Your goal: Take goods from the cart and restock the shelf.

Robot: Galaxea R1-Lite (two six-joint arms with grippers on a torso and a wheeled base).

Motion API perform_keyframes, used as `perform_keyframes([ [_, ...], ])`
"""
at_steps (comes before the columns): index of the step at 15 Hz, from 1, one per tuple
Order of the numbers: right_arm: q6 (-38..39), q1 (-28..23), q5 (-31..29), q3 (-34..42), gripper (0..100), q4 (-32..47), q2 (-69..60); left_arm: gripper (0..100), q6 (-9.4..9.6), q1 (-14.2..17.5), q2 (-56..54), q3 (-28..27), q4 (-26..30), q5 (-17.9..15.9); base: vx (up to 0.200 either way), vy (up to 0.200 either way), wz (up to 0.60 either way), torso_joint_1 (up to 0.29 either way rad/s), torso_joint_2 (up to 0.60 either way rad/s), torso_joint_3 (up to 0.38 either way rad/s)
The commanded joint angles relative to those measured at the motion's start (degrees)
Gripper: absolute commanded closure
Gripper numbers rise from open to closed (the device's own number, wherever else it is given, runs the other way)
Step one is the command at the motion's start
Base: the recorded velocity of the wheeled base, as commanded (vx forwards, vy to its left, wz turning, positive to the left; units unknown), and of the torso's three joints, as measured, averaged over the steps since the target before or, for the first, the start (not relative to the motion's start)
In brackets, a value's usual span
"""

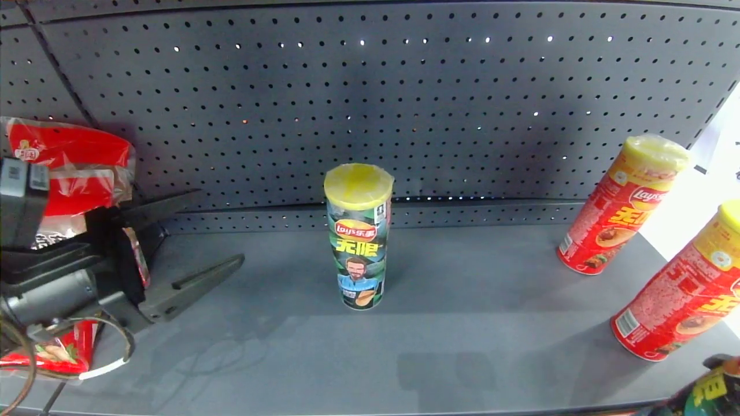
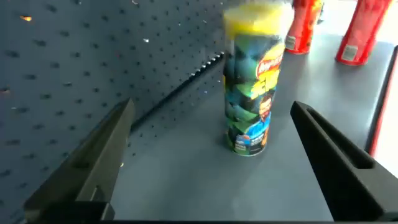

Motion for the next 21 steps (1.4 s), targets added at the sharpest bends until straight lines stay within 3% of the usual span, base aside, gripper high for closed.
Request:
perform_keyframes([
  [1,-5.4,2.8,-0.2,-4.4,100,0.0,11.6,0,-0.60,-3.4,8.1,2.1,-4.2,0.7,0.000,0.000,0.00,0.000,0.00,0.000],
  [4,-7.5,4.9,-0.5,-11.1,100,0.0,20.3,0,-2.09,-7.4,8.1,0.6,-4.5,2.9,0.000,0.000,0.00,0.000,0.00,0.000],
  [7,-7.8,5.7,-0.5,-14.5,100,0.1,24.0,0,-2.18,-9.0,8.8,-0.5,-4.5,2.8,0.000,0.000,0.00,0.000,0.00,0.000],
  [10,-8.1,6.8,-0.5,-14.8,100,0.0,25.1,0,-1.92,-10.4,12.7,-1.2,-4.7,2.5,0.000,0.000,0.00,0.000,0.00,0.000],
  [14,-8.5,7.4,-0.5,-16.3,100,0.0,26.1,0,-2.01,-10.9,21.1,-6.8,-8.7,2.4,0.000,0.000,0.00,0.000,0.00,0.000],
  [21,-9.3,8.0,-0.4,-16.2,100,0.0,25.8,0,-2.01,-16.2,25.9,-11.2,-8.9,2.4,0.000,0.000,0.00,0.000,0.00,0.000],
])
